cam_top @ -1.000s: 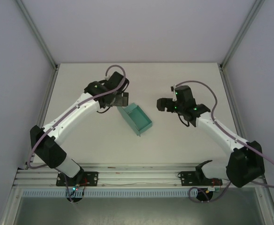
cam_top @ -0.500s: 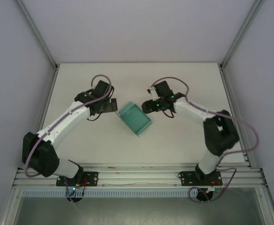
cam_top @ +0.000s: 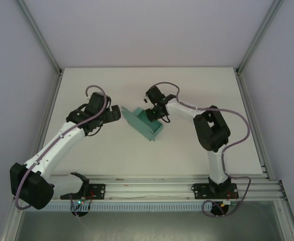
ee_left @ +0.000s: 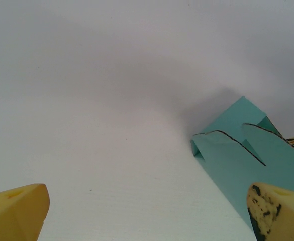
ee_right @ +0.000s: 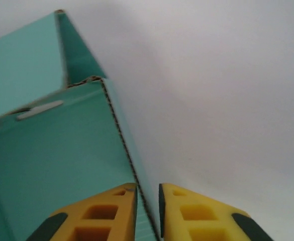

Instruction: Assemble paper box

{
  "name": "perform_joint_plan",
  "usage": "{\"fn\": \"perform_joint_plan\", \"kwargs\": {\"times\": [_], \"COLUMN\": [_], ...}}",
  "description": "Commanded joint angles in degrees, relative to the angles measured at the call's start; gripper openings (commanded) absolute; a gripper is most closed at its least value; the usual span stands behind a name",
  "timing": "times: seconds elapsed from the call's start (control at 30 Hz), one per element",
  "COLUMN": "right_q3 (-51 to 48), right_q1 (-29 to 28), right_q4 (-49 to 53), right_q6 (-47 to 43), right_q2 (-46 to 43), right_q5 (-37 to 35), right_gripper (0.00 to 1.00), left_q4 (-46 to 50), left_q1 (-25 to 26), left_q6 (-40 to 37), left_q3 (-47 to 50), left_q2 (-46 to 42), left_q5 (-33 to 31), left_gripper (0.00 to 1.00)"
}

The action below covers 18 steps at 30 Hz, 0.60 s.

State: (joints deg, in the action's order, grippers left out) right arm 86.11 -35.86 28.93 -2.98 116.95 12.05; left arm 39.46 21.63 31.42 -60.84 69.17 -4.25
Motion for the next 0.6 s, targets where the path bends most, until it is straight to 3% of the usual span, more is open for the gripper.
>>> {"fn": "perform_joint_plan", "kwargs": {"times": [0.0, 0.2, 0.3, 0.43, 0.53, 0.57], "right_q3": [-2.81, -13.8, -18.81, -26.59, -28.03, -27.37], "right_q1": [-0.27, -1.12, -2.74, -5.78, -8.41, -9.28], "right_q4": [-0.1, 0.81, -0.69, -10.74, -14.73, -15.24], "right_q6": [9.26, 36.1, 46.5, 58.49, 63.01, 62.92], "right_q2": [-4.54, -12.88, -16.3, -19.62, -19.53, -19.13], "right_q5": [-9.79, -19.54, -17.93, -14.21, -14.38, -13.64], "right_gripper": [0.12, 0.02, 0.06, 0.07, 0.18, 0.29], "left_q4": [-1.95, -5.32, -6.49, -7.54, -8.33, -8.43], "left_q1": [-0.26, -0.21, -0.26, -0.29, -0.38, -0.29], "left_q6": [-1.4, -1.87, -2.52, -2.81, -3.02, -3.16], "left_q3": [-2.52, -1.96, -1.68, -1.81, -1.39, -1.32], "left_q2": [0.84, 1.5, 2.06, 3.3, 3.78, 3.87], "left_q5": [1.22, 1.3, 1.92, 2.95, 3.7, 4.01], "left_gripper": [1.0, 1.0, 1.0, 1.0, 1.0, 1.0]}}
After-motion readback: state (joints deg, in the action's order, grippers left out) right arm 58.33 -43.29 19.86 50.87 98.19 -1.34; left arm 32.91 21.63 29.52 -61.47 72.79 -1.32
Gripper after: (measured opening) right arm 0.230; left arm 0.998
